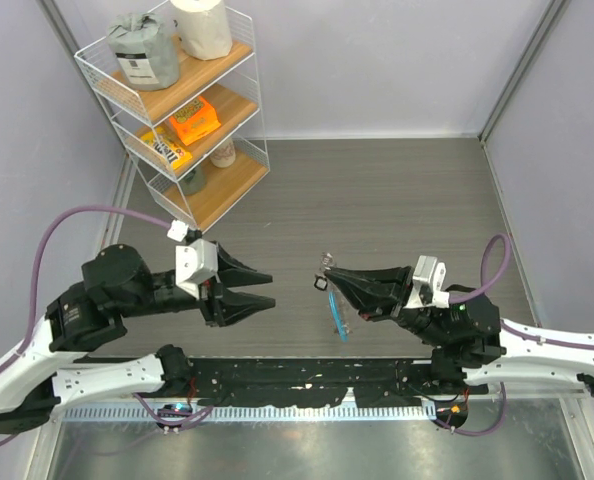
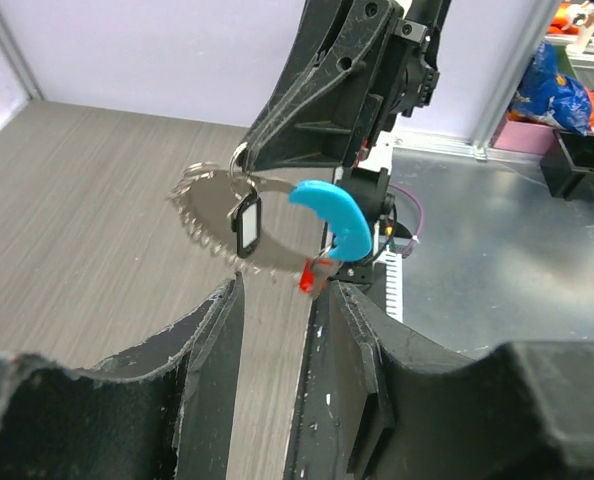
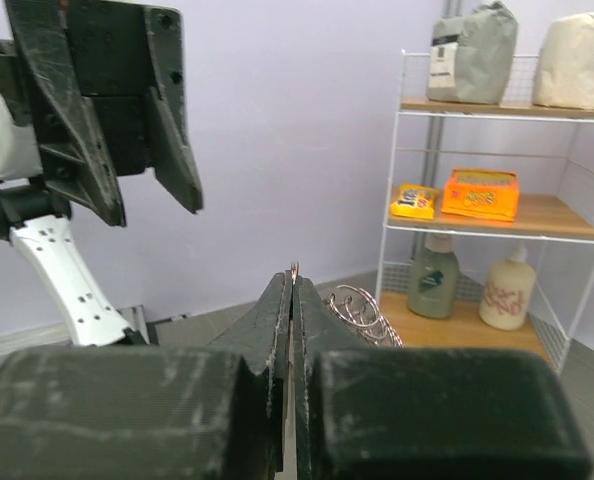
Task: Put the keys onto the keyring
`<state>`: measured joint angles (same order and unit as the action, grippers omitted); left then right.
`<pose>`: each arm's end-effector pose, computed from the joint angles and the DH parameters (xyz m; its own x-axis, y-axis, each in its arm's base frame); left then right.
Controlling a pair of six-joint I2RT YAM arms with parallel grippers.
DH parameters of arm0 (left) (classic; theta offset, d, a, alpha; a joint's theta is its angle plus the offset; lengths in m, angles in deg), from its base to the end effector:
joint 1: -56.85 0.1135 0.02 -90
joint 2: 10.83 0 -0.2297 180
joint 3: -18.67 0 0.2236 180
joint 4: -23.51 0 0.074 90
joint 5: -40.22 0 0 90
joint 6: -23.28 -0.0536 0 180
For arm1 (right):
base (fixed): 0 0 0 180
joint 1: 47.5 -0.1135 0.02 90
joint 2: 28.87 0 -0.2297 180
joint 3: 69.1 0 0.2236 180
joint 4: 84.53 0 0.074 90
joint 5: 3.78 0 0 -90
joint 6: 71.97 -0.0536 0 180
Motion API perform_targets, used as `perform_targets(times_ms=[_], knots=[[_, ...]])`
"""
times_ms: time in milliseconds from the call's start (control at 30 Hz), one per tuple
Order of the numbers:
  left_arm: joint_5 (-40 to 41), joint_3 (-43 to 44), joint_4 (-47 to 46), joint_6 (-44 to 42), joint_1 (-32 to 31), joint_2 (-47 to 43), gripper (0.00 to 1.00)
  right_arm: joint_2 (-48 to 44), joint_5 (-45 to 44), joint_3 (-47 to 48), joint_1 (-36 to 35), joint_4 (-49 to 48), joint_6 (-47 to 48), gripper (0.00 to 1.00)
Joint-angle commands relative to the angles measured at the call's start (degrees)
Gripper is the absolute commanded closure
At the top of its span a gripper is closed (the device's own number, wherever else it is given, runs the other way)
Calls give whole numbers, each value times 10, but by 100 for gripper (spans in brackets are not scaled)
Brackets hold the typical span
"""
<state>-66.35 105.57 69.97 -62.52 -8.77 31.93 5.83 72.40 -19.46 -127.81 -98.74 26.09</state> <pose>0.0427 -0.1312 0.4201 -0.0892 0.0268 -0.9957 0.9867 0.1384 -0.0847 0.0391 0.1529 0.3633 0.2105 0.4237 -0.8810 -0.9015 0.4328 -0.0072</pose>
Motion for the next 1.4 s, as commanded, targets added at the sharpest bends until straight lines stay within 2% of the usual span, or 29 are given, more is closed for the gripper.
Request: perform_targets(times_ms=[0, 200, 333, 667, 800, 1000, 1133, 1233, 1367], knots=[[40, -35, -21, 6, -1, -29, 56, -22, -73, 9, -4, 17, 47, 94], [41, -65, -33, 27, -1, -45, 57, -51, -167, -21, 3, 98, 68, 94], [41, -80, -35, 38, -1, -52, 56, -63, -204, -79, 19, 101, 51, 94], [41, -97, -44, 55, 0, -62, 57, -24, -169, -165, 139, 132, -57, 94], [40, -108, -46, 60, 0, -66, 57, 47, -127, -174, 189, 122, -80, 94], [44, -121, -50, 70, 0, -73, 57, 209, -75, -141, 248, 54, -146, 94], [63, -131, -42, 74, 0, -86, 57, 325, -44, -93, 272, 10, -164, 94], [84, -140, -37, 76, 0, -100, 57, 420, -20, -26, 297, 12, -187, 94], [103, -155, -36, 75, -1, -117, 56, 502, 6, 36, 319, 8, -205, 91]])
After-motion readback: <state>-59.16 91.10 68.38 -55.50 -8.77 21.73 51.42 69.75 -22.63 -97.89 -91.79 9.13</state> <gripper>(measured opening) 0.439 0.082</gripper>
